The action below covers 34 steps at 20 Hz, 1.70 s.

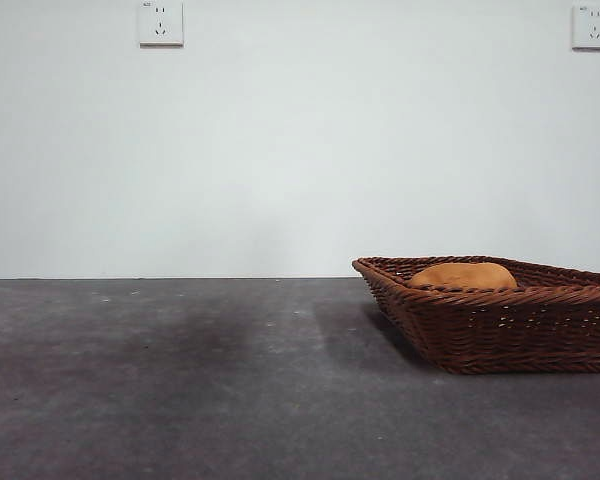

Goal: Help me put the vegetables on the table into the basket

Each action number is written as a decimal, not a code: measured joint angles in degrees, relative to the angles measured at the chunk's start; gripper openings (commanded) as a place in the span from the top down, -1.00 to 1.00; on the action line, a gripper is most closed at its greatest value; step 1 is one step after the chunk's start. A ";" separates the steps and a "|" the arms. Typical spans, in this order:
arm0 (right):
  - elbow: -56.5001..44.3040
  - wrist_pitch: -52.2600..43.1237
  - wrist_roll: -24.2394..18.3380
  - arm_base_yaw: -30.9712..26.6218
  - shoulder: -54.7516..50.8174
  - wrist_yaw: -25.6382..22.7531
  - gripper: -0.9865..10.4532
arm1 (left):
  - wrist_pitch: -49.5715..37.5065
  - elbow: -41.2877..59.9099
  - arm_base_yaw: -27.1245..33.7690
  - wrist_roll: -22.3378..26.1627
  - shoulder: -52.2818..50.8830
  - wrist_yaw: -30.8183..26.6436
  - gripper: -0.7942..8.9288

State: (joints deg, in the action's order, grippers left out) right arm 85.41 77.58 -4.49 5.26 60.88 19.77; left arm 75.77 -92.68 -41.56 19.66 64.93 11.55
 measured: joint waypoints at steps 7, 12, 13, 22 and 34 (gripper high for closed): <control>0.00 0.00 0.00 0.00 0.00 0.00 0.82 | -0.02 -0.24 0.00 0.24 0.02 -1.27 0.85; 0.00 0.00 0.02 0.00 0.00 0.00 0.82 | -7.98 -1.44 0.07 0.26 0.02 -2.56 0.85; 0.00 0.00 0.00 -0.02 0.00 0.00 0.82 | -10.75 -1.60 0.28 0.28 -0.15 -4.07 0.84; 0.00 0.00 0.00 0.00 0.02 0.00 0.82 | -24.48 -1.44 28.15 5.75 -11.06 4.04 0.84; 0.00 0.00 0.00 -0.02 0.02 0.00 0.82 | -67.34 52.92 45.77 2.05 -40.50 5.49 0.84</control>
State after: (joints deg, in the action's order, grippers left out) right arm 85.41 77.58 -4.49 5.23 60.90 19.77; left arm 8.43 -39.77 4.21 21.71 24.43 17.04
